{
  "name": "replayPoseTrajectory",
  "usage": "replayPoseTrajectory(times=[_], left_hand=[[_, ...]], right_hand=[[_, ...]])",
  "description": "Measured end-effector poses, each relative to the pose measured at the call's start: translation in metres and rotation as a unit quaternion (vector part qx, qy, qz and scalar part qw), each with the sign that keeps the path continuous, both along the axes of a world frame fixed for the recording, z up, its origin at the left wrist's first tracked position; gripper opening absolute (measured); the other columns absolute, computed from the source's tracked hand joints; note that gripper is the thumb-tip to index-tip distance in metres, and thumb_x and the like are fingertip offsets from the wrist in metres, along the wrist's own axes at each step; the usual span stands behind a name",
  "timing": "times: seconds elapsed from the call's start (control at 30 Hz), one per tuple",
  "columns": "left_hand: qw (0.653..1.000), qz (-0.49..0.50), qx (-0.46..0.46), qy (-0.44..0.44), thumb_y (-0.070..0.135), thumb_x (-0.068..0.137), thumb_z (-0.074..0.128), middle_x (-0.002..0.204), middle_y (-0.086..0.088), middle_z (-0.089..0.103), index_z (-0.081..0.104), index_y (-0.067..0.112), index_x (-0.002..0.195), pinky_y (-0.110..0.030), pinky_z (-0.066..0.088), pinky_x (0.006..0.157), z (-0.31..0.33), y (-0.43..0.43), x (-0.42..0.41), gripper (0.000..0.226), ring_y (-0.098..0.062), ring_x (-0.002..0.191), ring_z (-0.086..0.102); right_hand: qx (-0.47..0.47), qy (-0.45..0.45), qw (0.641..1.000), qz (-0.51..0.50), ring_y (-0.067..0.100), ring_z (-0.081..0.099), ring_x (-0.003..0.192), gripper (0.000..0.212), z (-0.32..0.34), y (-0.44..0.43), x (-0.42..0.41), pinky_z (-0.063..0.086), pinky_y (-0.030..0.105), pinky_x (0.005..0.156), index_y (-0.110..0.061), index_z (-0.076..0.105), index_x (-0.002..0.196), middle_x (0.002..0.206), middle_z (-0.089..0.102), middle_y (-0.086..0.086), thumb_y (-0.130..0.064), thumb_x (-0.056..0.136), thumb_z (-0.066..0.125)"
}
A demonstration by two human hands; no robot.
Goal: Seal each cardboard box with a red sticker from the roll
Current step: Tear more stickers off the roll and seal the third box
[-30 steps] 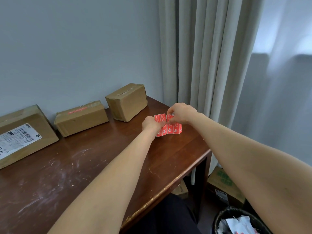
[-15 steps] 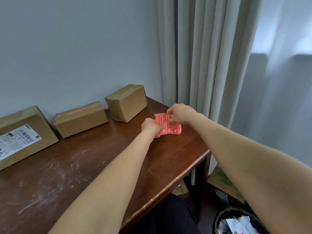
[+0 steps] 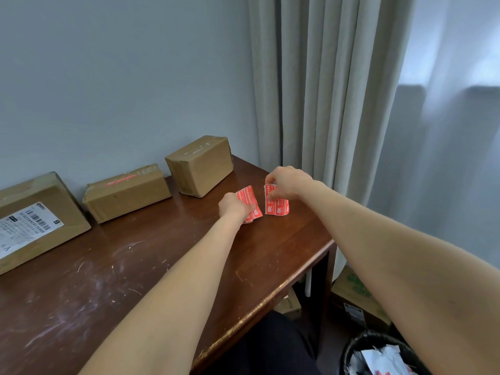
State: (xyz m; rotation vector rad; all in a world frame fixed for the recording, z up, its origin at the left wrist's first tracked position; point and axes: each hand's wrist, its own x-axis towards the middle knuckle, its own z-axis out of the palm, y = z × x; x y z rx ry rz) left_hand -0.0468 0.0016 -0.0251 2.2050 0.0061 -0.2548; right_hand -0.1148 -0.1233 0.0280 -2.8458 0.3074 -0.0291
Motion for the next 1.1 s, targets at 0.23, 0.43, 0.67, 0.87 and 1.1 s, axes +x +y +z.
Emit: replayPoseTrajectory(times=[0.23,0.43,0.67,0.87,1.1], left_hand=[[1.000,0.001,-0.011,-0.001,0.022,0.078,0.078,0.113,-0.012,0.065,0.060,0.008,0.114,-0.042,0.058,0.080,0.009,0.017,0.009,0.042,-0.026,0.096,0.067],[0.999,-0.029,-0.041,-0.015,0.023,0.080,0.076,0.111,-0.011,0.067,0.063,0.008,0.113,-0.042,0.059,0.080,0.013,0.018,0.005,0.038,-0.023,0.097,0.067],[0.997,-0.062,-0.030,-0.018,0.022,0.083,0.072,0.113,-0.011,0.066,0.060,0.009,0.117,-0.038,0.057,0.084,0.019,0.026,0.005,0.038,-0.023,0.100,0.066],[0.997,-0.075,-0.015,-0.006,0.018,0.086,0.069,0.117,-0.012,0.065,0.058,0.009,0.121,-0.035,0.057,0.084,0.023,0.036,0.003,0.039,-0.023,0.103,0.065],[0.995,-0.092,-0.003,-0.024,0.016,0.079,0.076,0.118,-0.011,0.066,0.057,0.007,0.128,-0.034,0.055,0.087,0.035,0.054,0.002,0.054,-0.021,0.102,0.066]], right_hand=[[-0.014,0.001,1.000,-0.012,0.025,0.062,0.110,0.045,-0.002,-0.002,0.000,0.056,0.038,0.083,-0.025,0.053,0.130,0.128,0.059,0.006,-0.034,0.088,0.067],[-0.020,0.001,0.999,-0.036,0.024,0.062,0.109,0.052,0.000,-0.005,-0.004,0.054,0.036,0.082,-0.024,0.052,0.130,0.126,0.060,0.005,-0.040,0.084,0.070],[-0.055,0.003,0.998,-0.044,0.026,0.048,0.125,0.073,-0.002,0.000,-0.002,0.050,0.045,0.095,-0.028,0.044,0.139,0.133,0.056,0.003,-0.053,0.076,0.073],[-0.065,-0.005,0.997,-0.041,0.029,0.039,0.132,0.089,0.001,0.005,0.001,0.042,0.047,0.101,-0.027,0.035,0.144,0.141,0.047,0.005,-0.061,0.071,0.072],[-0.060,-0.111,0.992,-0.012,0.026,0.037,0.132,0.090,0.012,0.029,0.005,0.041,0.044,0.102,-0.025,0.039,0.142,0.139,0.047,0.004,-0.064,0.069,0.072]])
